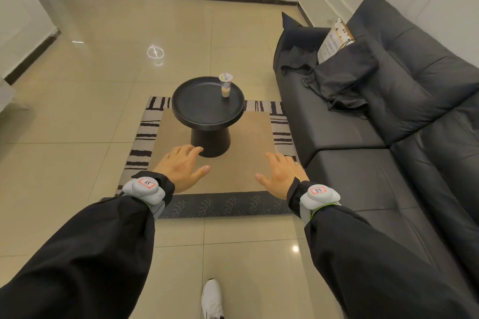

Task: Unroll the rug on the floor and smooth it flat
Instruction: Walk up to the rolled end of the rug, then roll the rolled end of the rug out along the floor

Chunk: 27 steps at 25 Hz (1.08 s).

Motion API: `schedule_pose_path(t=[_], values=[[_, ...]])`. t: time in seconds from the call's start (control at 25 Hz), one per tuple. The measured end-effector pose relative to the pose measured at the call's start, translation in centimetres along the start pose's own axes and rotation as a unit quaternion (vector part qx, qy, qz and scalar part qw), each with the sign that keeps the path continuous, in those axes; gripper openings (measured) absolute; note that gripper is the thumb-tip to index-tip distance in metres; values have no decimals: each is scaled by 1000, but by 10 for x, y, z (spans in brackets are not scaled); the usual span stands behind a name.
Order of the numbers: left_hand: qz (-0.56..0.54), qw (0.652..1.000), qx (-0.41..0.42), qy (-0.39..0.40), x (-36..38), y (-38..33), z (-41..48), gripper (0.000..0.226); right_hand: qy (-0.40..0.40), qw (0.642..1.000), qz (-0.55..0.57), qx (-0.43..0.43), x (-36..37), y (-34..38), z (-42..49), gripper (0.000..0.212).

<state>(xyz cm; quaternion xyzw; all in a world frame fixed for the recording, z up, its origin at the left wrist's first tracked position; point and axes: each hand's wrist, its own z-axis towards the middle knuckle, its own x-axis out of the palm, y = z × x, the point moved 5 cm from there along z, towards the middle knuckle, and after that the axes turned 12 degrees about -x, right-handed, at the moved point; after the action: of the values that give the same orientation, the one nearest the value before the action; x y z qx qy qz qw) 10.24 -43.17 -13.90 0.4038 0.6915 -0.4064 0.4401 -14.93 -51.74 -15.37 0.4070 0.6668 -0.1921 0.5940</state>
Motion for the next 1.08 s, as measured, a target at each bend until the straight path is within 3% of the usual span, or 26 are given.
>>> schedule_pose_path(t=[0.24, 0.52, 0.76, 1.08], values=[[0, 1000, -10, 12, 11, 14, 59, 66, 15, 1000, 8, -6, 11, -10, 67, 72], [-14, 999, -31, 29, 77, 34, 120, 70, 38, 999, 8, -27, 70, -37, 140, 74], [-50, 996, -47, 49, 223, 61, 205, 69, 62, 997, 14, -41, 214, -98, 216, 75], [-49, 997, -37, 51, 418, 95, 309, 85, 70, 997, 5, -30, 407, -173, 304, 72]])
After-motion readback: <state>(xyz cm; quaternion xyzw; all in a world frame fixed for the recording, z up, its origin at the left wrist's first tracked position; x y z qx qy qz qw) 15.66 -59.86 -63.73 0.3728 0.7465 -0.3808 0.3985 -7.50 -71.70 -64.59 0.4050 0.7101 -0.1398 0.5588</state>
